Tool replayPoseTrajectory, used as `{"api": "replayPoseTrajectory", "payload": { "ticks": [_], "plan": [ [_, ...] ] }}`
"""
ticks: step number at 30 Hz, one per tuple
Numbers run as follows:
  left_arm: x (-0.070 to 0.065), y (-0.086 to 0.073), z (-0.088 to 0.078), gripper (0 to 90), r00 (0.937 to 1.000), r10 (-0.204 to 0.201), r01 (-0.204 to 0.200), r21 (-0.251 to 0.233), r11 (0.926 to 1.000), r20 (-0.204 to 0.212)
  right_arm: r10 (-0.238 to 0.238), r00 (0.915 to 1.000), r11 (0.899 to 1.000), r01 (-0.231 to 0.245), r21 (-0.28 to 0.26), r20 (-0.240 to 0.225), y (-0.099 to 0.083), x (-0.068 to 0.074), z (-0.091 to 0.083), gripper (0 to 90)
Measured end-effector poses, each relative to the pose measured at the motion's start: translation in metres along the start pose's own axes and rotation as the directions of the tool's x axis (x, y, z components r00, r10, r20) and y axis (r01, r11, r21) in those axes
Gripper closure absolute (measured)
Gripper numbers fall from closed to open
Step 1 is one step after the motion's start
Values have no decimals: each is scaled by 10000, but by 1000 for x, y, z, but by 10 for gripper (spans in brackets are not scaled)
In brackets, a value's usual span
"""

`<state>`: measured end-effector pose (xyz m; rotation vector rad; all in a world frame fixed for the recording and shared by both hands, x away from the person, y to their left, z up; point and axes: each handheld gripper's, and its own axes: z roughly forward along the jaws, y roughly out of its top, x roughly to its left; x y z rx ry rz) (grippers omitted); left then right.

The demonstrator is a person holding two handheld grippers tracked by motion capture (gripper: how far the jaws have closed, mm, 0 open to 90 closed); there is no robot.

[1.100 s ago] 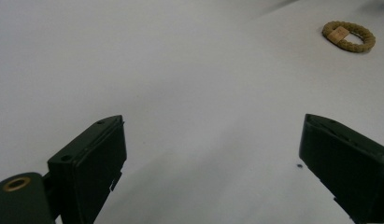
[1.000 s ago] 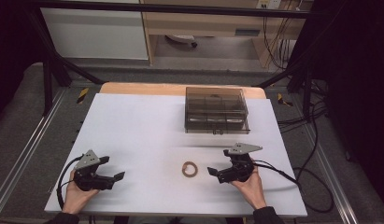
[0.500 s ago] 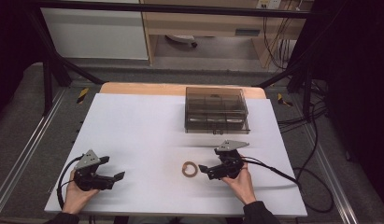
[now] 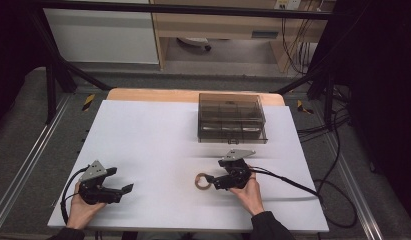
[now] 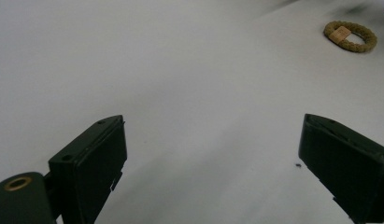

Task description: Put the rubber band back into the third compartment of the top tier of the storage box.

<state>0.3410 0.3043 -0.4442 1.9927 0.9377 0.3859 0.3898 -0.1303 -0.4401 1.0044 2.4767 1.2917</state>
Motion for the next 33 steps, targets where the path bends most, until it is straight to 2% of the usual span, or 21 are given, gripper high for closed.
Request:
{"api": "replayPoseTrajectory", "payload": {
  "ticks": [16,33],
  "plan": [
    [0,0,0,77,10000,11,-11,-5,10000,24,-374,9991,9991,377,172,-194,-7,3,8,463],
    [-1,0,0,79,10000,27,-27,-8,10000,28,-331,9987,9976,355,593,-400,-12,5,13,671]
  ]
}}
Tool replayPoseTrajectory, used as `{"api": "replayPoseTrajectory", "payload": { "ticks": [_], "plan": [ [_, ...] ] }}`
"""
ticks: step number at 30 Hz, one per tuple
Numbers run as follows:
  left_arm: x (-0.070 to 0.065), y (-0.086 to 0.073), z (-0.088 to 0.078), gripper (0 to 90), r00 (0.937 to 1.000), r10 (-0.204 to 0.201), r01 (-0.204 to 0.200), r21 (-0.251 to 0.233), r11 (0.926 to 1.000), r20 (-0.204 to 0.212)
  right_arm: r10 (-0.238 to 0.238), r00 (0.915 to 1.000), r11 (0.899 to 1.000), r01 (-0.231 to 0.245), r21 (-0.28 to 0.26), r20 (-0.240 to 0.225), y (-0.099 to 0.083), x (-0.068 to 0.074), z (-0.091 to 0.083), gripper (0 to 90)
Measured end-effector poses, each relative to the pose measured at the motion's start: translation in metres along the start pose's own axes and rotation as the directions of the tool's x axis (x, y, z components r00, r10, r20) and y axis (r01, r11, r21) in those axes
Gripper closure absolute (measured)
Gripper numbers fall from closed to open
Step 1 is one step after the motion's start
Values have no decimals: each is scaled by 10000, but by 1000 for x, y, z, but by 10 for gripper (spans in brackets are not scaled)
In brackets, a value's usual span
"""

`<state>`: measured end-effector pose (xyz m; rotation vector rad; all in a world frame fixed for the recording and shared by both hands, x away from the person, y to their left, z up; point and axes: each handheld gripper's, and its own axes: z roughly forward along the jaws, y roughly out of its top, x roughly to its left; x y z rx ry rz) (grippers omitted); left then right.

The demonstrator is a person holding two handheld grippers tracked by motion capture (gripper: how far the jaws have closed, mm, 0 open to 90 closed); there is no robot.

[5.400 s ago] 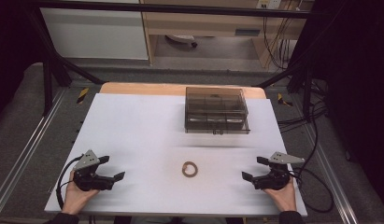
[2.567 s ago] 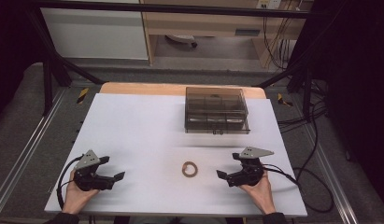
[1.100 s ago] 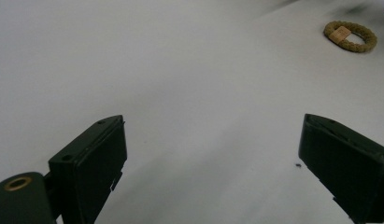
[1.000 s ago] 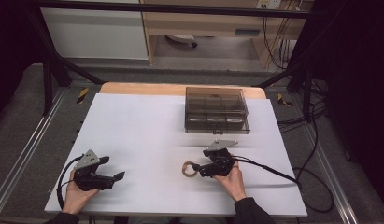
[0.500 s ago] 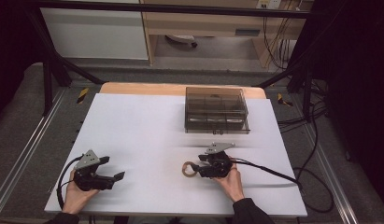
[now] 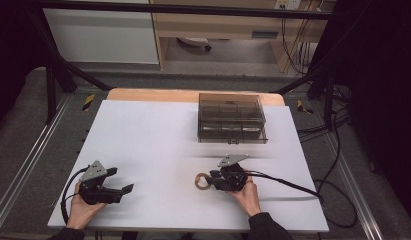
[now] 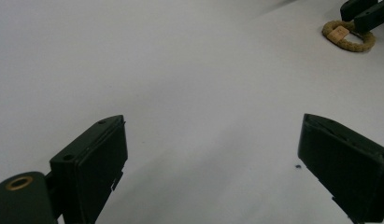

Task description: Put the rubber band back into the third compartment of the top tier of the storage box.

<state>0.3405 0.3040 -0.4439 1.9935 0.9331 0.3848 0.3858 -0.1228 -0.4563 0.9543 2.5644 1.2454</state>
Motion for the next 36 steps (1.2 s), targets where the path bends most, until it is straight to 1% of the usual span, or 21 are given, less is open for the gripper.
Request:
{"api": "replayPoseTrajectory", "payload": {
  "ticks": [8,11,15,20,26,36],
  "plan": [
    [0,0,0,79,10000,-1,1,-3,10000,-6,119,9999,9999,-119,106,-24,0,0,0,743],
    [0,0,0,80,10000,20,-20,-4,10000,-5,113,9999,9998,-113,152,7,0,1,0,759],
    [0,0,0,80,10000,5,-5,-12,10000,-3,-11,10000,9997,8,256,89,2,2,1,778],
    [0,0,0,81,10000,17,-17,-2,10000,-4,72,9999,9995,-74,292,91,2,2,1,808],
    [0,0,0,81,10000,2,-2,-27,10000,-42,87,9998,9995,-92,304,150,2,2,0,830],
    [0,0,-1,81,10000,0,0,-36,10000,-53,243,9997,9992,-246,319,93,3,2,-1,846]
  ]
}}
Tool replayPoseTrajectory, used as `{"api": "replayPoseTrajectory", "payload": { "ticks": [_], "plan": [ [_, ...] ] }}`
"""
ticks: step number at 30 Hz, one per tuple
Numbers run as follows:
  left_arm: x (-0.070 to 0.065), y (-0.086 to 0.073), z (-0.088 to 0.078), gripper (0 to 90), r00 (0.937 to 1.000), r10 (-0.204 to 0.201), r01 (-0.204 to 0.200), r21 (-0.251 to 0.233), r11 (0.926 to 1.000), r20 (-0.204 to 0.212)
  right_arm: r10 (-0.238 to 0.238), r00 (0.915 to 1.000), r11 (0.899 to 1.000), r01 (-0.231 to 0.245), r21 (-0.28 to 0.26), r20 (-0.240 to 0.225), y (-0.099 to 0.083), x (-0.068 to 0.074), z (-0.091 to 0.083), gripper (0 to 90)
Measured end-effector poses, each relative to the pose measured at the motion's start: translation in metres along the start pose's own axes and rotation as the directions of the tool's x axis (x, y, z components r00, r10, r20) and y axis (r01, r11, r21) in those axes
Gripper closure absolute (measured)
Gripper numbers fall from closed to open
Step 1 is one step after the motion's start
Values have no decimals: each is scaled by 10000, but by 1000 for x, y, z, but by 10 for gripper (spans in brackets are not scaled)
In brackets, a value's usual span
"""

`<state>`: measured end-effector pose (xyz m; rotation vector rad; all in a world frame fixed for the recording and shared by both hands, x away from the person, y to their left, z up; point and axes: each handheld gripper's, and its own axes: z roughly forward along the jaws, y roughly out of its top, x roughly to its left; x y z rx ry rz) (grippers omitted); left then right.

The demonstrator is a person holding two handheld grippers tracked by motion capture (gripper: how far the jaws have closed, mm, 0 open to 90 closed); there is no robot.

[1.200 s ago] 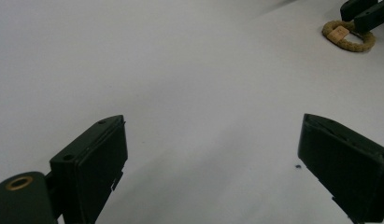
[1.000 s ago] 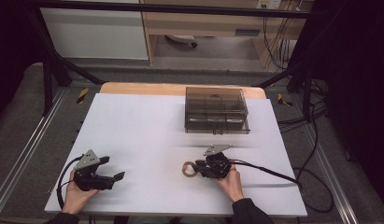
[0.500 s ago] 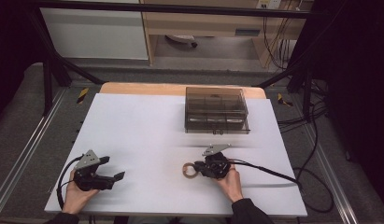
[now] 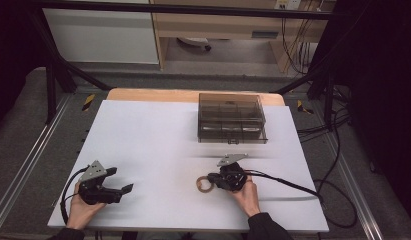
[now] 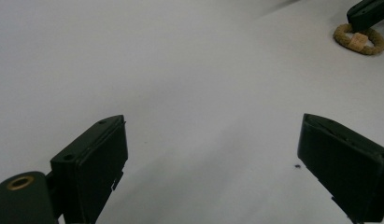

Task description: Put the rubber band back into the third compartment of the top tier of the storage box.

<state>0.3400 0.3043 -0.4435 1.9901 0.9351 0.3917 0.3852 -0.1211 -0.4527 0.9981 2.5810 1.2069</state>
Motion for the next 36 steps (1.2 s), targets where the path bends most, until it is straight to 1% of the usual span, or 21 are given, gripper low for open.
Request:
{"api": "replayPoseTrajectory", "payload": {
  "ticks": [9,18,36],
  "plan": [
    [0,0,0,81,10000,-28,28,-12,10000,-23,103,9999,9999,-103,-138,-21,2,1,-5,851],
    [0,0,-1,81,10000,-78,78,-22,10000,-48,72,10000,9997,-72,-239,-23,4,1,-10,853],
    [1,0,-1,81,9999,-115,115,-28,9999,-59,42,9999,9986,-35,-519,147,10,0,-26,854]
  ]
}}
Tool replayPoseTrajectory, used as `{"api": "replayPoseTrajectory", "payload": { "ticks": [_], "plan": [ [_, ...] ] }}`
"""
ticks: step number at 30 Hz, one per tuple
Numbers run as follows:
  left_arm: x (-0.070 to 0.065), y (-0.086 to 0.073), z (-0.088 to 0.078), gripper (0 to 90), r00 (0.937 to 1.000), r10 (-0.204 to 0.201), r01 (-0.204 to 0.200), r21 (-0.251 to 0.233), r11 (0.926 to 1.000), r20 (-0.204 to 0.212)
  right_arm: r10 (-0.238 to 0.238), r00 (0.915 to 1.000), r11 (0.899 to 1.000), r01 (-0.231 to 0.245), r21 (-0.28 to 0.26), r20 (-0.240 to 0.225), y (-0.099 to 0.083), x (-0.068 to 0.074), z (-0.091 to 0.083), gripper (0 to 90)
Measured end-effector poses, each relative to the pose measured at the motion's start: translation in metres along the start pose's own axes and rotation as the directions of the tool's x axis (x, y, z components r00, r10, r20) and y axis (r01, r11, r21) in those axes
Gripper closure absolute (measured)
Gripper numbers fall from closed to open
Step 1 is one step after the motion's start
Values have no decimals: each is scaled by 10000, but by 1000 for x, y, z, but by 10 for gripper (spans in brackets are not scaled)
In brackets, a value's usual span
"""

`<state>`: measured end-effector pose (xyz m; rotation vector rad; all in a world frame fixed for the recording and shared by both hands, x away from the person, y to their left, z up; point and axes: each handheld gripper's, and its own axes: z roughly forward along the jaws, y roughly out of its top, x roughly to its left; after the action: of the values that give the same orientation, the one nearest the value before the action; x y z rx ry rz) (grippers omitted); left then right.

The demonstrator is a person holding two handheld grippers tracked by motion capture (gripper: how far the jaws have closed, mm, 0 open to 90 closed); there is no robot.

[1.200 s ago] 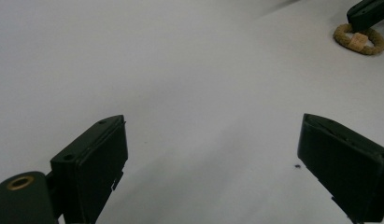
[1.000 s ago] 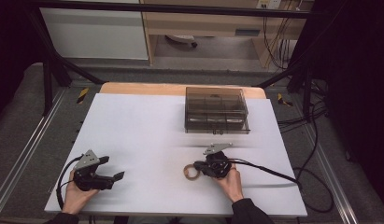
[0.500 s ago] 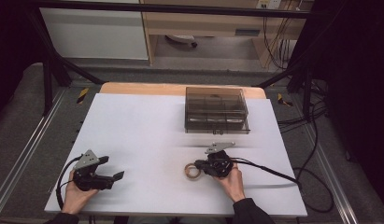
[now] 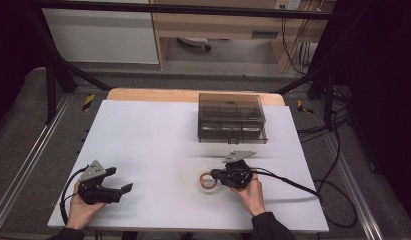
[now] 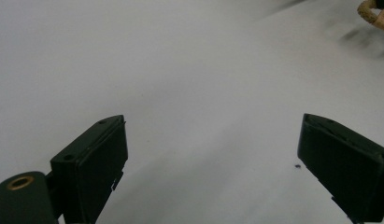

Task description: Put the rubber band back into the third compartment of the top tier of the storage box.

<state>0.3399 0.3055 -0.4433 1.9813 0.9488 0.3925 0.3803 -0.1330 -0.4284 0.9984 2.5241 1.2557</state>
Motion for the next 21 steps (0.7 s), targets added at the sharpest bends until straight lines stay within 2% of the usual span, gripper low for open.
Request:
{"api": "replayPoseTrajectory", "payload": {
  "ticks": [21],
  "plan": [
    [0,0,0,81,10000,-6,6,7,10000,-29,4,9997,9997,2,-224,256,7,-3,-18,856]
  ]
}}
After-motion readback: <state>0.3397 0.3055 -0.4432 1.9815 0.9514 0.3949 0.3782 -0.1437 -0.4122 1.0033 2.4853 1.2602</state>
